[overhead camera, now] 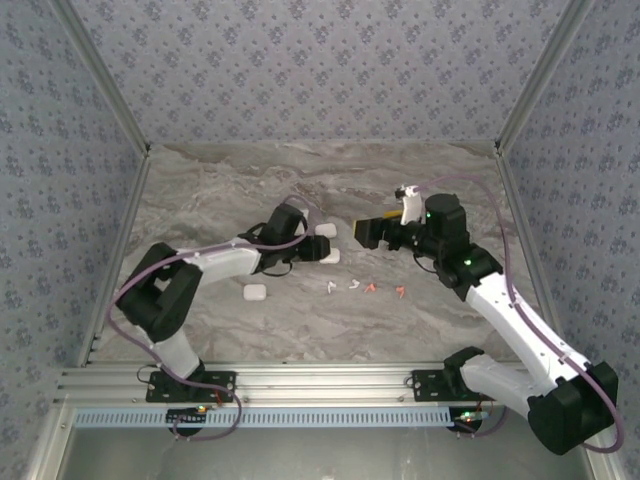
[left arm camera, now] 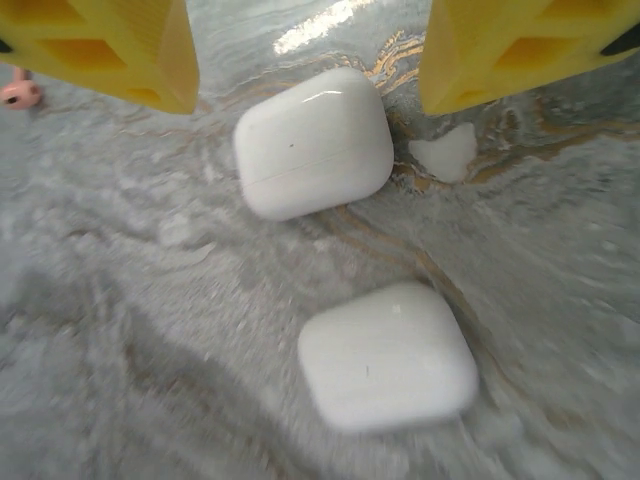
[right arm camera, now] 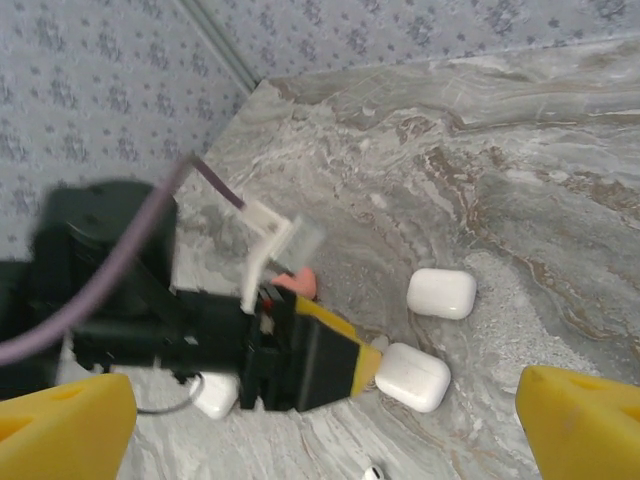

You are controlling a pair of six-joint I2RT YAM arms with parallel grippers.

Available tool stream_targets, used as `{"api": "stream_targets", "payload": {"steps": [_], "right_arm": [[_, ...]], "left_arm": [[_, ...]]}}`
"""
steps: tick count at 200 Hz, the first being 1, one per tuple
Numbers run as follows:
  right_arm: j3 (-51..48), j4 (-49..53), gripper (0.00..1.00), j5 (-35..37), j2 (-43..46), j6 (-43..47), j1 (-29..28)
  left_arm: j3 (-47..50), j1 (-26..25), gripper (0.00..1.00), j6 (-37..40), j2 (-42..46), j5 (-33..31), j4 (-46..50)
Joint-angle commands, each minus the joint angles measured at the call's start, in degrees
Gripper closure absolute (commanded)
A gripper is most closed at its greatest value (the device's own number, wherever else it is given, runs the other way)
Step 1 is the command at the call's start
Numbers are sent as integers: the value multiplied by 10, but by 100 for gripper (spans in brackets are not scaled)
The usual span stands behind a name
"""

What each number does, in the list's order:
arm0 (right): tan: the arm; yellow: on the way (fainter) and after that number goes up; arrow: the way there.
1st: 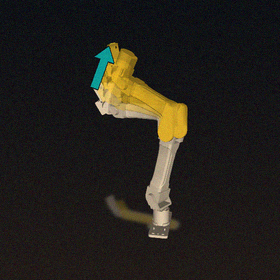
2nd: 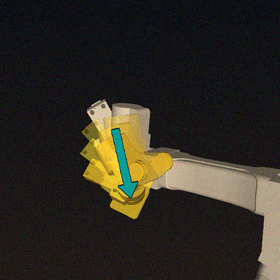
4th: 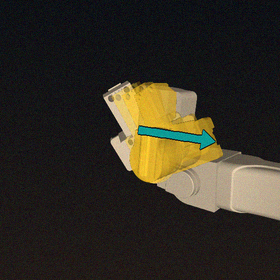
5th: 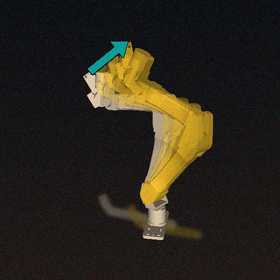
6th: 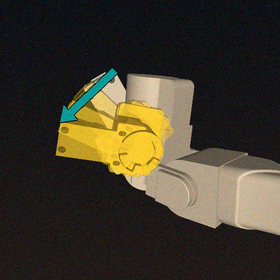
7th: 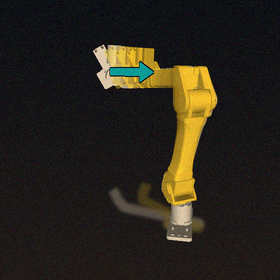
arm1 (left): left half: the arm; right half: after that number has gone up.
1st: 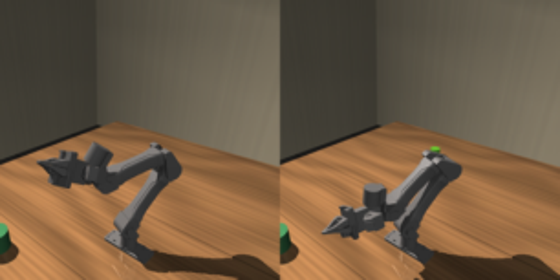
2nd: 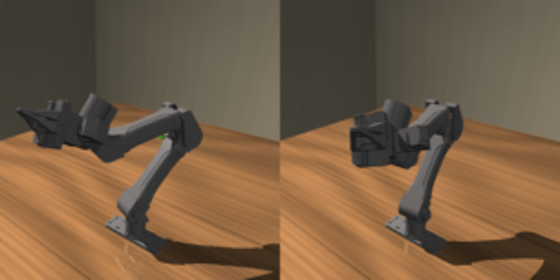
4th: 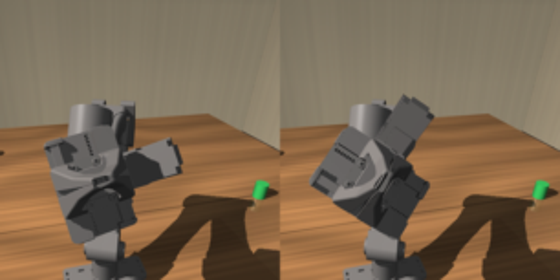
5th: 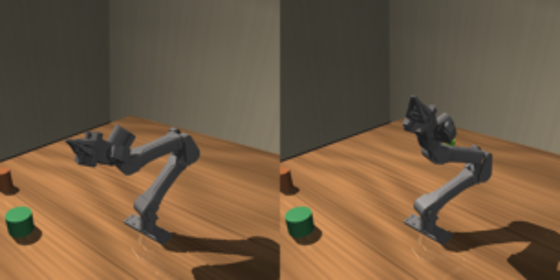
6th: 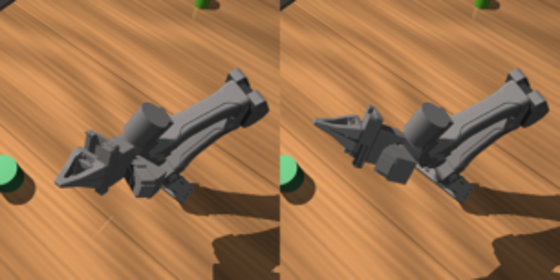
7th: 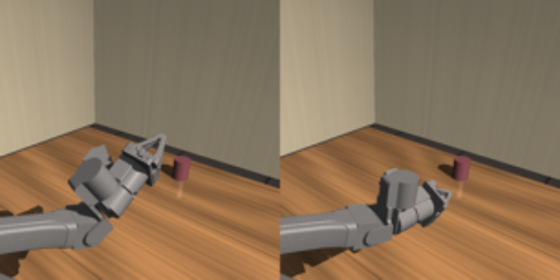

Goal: Insert the wireless bluetooth earbuds into the charging case

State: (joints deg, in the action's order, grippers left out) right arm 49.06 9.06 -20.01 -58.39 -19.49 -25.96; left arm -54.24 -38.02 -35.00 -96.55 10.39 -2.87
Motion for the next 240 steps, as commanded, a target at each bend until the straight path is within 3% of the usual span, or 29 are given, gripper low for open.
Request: {"api": "stream_targets", "payload": {"steps": [1,30,58,81,118,170,240], "right_arm": [[12,25,0,36,-17,81,-42],[-11,-16,0,65,-41,168,-112],[-59,-113,0,39,-71,267,-163],[-45,-139,0,-3,-133,308,-184],[-31,-205,0,-11,-234,408,-238],[63,-210,0,-28,-402,480,-290],[223,-160,9,-17,-596,489,-308]], "left_arm": [[8,25,37,17,63,-20,30],[32,74,29,15,137,-19,43],[64,132,19,3,213,-17,52],[85,173,14,-2,263,-17,70],[123,233,5,-27,326,-5,85],[145,306,3,-44,376,21,121],[156,331,2,-38,406,27,143]]}}
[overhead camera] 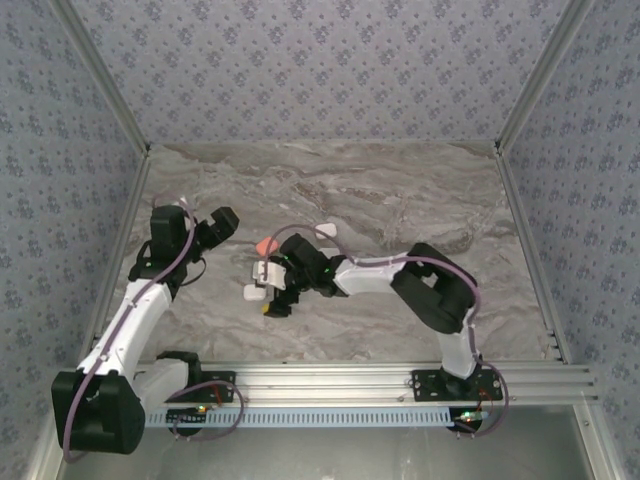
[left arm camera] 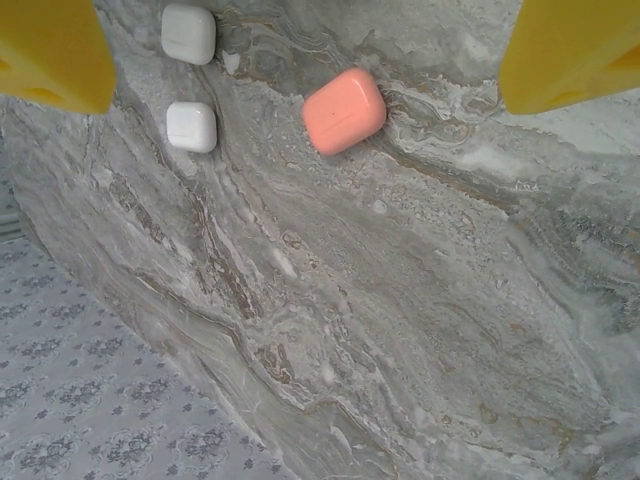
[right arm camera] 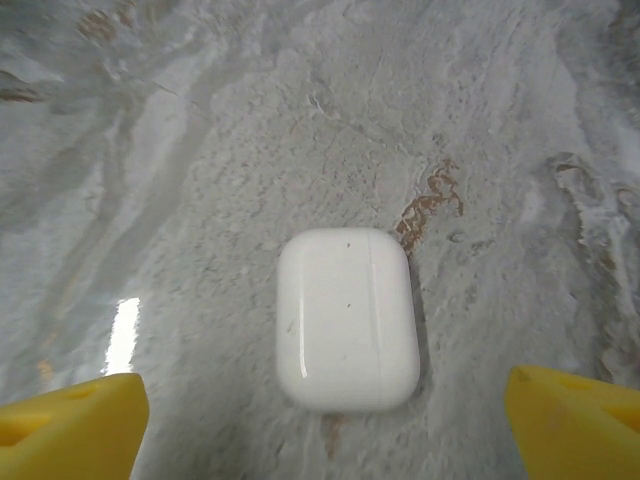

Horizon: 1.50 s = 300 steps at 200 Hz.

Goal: Insert the wireless bluetooth earbuds into the charging case

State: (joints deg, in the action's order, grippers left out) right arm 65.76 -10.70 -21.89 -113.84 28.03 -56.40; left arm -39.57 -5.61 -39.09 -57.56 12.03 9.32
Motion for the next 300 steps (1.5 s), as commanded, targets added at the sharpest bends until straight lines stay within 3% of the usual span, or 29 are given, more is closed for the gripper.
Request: {"api": "stream_targets", "payload": {"steps": [1,71,130,171,211,255,300], "right_arm": [[58,40,9,2,-43,14,-4],[102,103,24,12,-99,10,-6],[91,120,48,14,-87,5,1],[65,105,64,17,-26,-6,16],[21,99,66,30,79,0,44],[-47,122,66,45,222,31,95],[-75,139,67,60,333,65,135]], "left_arm": [[10,7,2,2,17,10,21],[16,17,1,4,26,11,24],[13,18,3,14,32,15,31],[9,17,7,29,43,53,17],[-15,18,9,46,43,127,9],[-39,14,12,51,32,271,-34],[-54,-33,10,43,5,382,-101]]}}
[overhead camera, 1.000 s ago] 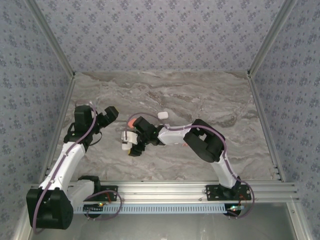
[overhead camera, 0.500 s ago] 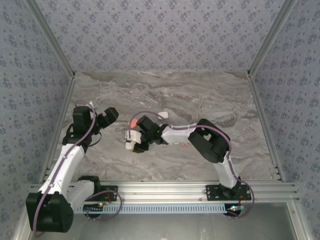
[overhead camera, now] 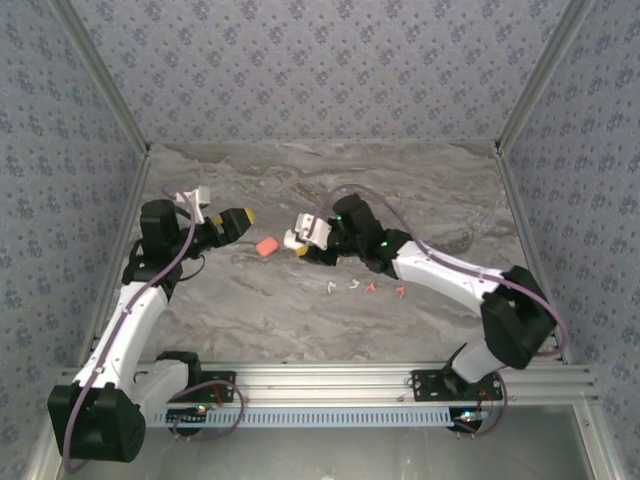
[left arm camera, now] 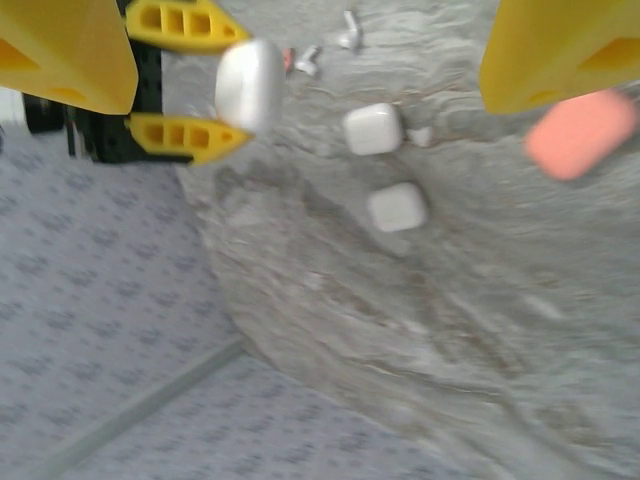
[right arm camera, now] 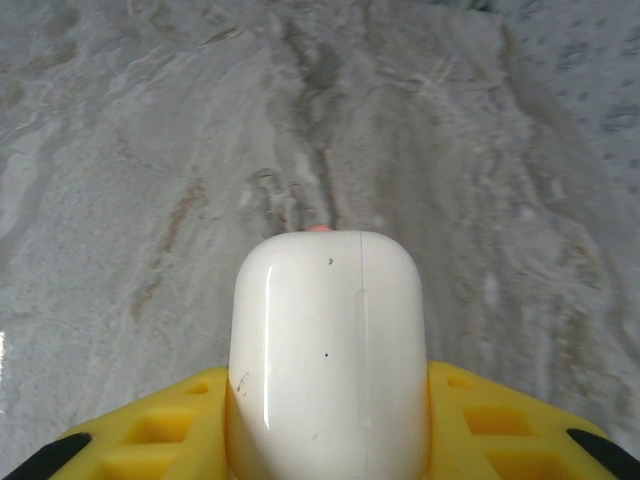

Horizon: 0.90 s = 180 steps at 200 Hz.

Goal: Insert the wireless bluetooth earbuds into the charging case

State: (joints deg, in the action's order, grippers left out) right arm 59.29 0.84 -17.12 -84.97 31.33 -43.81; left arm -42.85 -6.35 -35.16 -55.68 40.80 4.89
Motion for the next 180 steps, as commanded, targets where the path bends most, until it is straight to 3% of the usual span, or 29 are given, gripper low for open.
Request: {"api": "stream_targets", "payload": {"steps": [1,44,100,139,180], "right_arm": [[-10,24,67,13,46,33,9],[-9,23,66,8,106,45,22],[7,28,66,-13,129,52,20],[13,27,66,-30,133,52,12],[14,20,65,-41,131,47,4]], "left_arm": [[-21,-28,10,4,-15,97,-58],[-50,-107,9,26,-57,131,-71],[-74,-164,9,41,-90,145,-84],[-81,-179,17,35,-96,146,-101],[-88,-186,32,34,-107,147,-100]]}}
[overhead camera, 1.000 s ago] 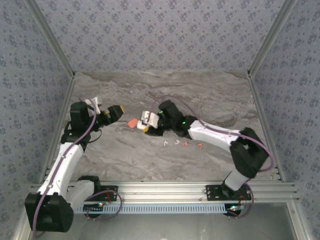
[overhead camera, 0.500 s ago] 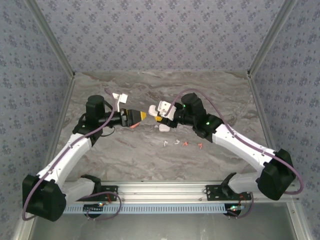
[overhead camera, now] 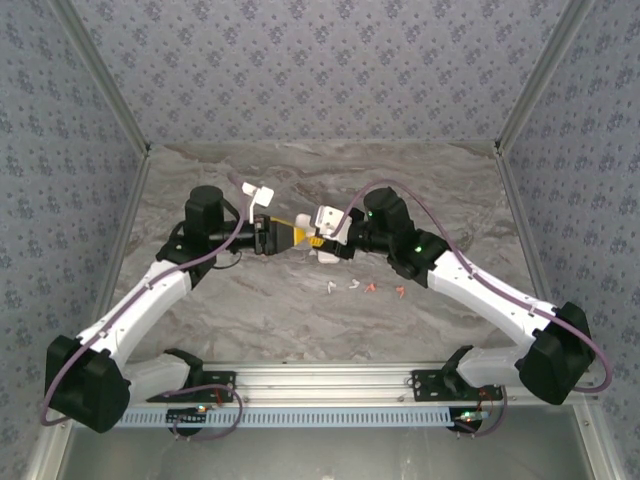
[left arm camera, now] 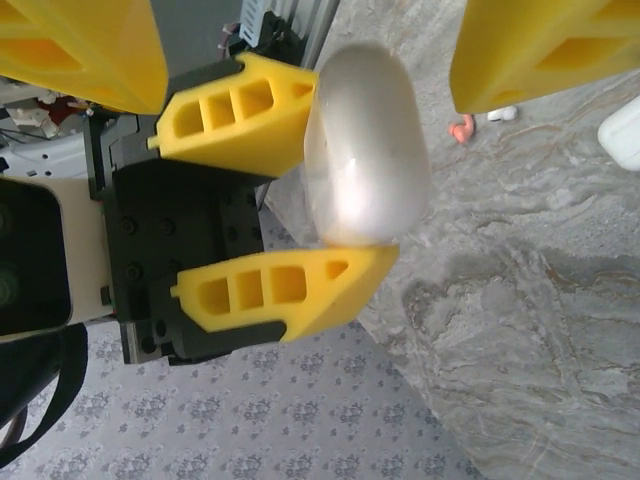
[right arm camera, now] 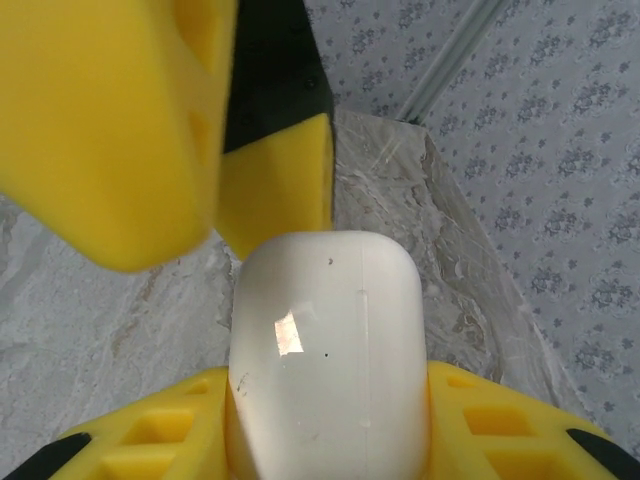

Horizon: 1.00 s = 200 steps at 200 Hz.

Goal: Insert the wireless bluetooth earbuds into the charging case

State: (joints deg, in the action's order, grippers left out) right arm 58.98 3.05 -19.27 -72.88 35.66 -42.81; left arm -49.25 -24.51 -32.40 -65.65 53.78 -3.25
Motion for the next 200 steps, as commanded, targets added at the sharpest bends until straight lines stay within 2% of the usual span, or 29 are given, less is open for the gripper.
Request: {"api": "stream_targets", "payload": {"steps": [1,26,62,119,160,186,200], "right_arm": [[17,-3,65,-19,10,3,-6],[18,-6,65,-13,7,1,-10],[18,-15,65,-9,7,-8,-10],[18,-27,64,-1,7,-21,-10],[20,-30,63,3,5,-26,-10],[25,-20,58,-7,5,-27,-9],[29,-7,51,-16,8,-32,-5]], "left_arm": [[-24,-4,32,6,-7,17,-18],[-28,-7,44,5,-11,20,-19],[-28,-8,51,7,-13,21,-18],[-27,-10,53,10,-17,26,-15],[-30,-12,68,14,-17,32,-13],[-31,-12,76,15,-18,29,-13],[-30,-12,77,16,-15,22,-16]]}}
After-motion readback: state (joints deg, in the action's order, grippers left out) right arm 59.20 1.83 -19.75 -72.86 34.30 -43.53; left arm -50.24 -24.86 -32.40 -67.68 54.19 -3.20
